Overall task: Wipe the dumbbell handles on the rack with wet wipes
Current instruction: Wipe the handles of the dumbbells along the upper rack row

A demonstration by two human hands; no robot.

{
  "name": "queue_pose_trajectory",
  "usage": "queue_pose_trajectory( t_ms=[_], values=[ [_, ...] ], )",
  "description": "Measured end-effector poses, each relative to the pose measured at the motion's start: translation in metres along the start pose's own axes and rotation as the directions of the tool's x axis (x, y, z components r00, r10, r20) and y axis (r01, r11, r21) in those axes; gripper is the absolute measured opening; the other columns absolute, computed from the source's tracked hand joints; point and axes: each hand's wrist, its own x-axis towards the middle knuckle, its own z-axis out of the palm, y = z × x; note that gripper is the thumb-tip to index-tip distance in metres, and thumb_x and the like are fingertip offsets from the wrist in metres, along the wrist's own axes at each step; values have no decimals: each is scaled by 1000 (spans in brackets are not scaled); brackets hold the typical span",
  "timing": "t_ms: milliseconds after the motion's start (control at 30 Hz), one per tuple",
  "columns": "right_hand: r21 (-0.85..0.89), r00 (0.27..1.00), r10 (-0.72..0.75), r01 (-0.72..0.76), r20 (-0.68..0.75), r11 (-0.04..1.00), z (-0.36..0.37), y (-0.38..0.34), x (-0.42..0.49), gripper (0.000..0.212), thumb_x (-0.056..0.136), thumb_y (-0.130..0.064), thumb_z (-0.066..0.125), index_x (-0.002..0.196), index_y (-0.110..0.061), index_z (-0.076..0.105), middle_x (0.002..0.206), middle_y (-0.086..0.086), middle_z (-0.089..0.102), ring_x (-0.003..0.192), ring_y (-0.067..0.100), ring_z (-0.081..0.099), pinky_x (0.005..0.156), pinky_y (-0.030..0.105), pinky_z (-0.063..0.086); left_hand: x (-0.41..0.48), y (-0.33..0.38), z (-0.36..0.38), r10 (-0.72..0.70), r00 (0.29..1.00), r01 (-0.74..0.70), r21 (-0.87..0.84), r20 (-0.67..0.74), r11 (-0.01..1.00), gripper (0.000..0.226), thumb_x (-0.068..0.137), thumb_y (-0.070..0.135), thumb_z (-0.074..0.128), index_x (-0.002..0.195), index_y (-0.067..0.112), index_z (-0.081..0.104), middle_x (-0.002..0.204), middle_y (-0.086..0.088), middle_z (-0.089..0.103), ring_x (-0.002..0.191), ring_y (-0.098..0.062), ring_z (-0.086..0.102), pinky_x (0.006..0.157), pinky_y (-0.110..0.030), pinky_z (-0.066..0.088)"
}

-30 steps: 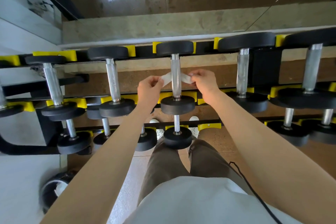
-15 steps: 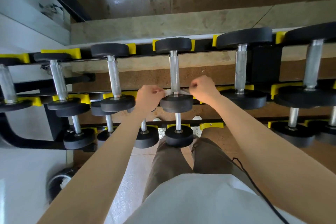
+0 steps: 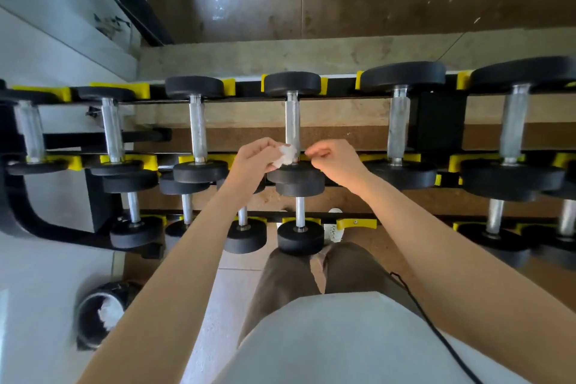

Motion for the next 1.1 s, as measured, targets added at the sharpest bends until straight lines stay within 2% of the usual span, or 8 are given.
queue_pose_trajectory(
  t_ms=[67, 133, 267, 433, 533, 633, 800, 1100],
  values=[
    [426, 997, 54, -71, 52, 902, -7, -4, -22, 26, 96, -15, 63, 121, -16, 68, 117, 4, 71, 110, 21, 67, 96, 36, 55, -3, 5, 13, -14, 999, 20, -191, 35, 981, 24, 100, 5, 55, 81, 15, 66, 99, -10, 67, 100, -25, 62, 102, -44, 51],
    [735, 985, 88, -168, 147, 657, -18, -5, -43, 31, 99, -21, 60, 129, -11, 61, 121, 12, 69, 112, 27, 68, 95, 39, 57, -5, 8, 32, 1, 999, 13, -253, 53, 967, 17, 98, 5, 59, 85, 12, 65, 99, -11, 68, 96, -23, 65, 95, -40, 55],
    [879, 984, 150, -156, 98, 450, -37, 1, -79, 31, 100, -19, 59, 128, -7, 61, 119, 14, 70, 109, 27, 68, 99, 43, 54, 5, -1, 73, 146, 988, -140, 128, -44, 982, 14, 87, 12, 75, 80, 21, 67, 79, 1, 68, 73, -9, 62, 73, -30, 55],
    [837, 941, 323, -95, -101, 539, -58, 20, -100, 24, 97, -9, 60, 120, -6, 66, 116, 12, 70, 109, 28, 68, 95, 41, 56, 13, -12, 125, 240, 963, -258, 164, 119, 952, 10, 86, 26, 79, 88, 22, 70, 77, 7, 66, 66, -5, 55, 65, -30, 49],
    [857, 889, 406, -33, -210, 515, -80, 32, -103, 23, 95, -3, 62, 118, -5, 65, 117, 15, 69, 107, 29, 68, 88, 37, 58, 17, -10, 143, 235, 947, -263, 111, 217, 958, 14, 90, 23, 75, 104, 19, 74, 92, 7, 74, 83, -7, 67, 79, -28, 56],
    [809, 845, 412, 41, -342, 587, -107, 40, -97, 18, 93, 2, 63, 108, -8, 68, 110, 9, 71, 104, 22, 69, 87, 32, 58, 31, -11, 157, 197, 970, -221, 173, 145, 960, 19, 96, 16, 65, 112, 18, 75, 101, 8, 75, 93, -6, 67, 89, -29, 56],
    [539, 778, 317, 33, -543, 842, -141, 62, -48, 23, 88, -10, 73, 108, -20, 74, 103, -6, 73, 102, 13, 69, 90, 34, 59, 60, -8, 185, 95, 995, -90, 285, -2, 954, 34, 100, 15, 58, 133, 19, 65, 126, 5, 69, 114, -9, 61, 96, -23, 47],
    [200, 909, 3, 88, -416, 976, -141, 92, -24, 10, 84, -14, 78, 90, -22, 77, 91, -11, 72, 90, 3, 66, 91, 31, 56, 69, -9, 211, 111, 983, -57, 332, -146, 941, 28, 95, 8, 61, 118, 19, 73, 110, 4, 74, 104, -12, 68, 95, -34, 57]
  ],
)
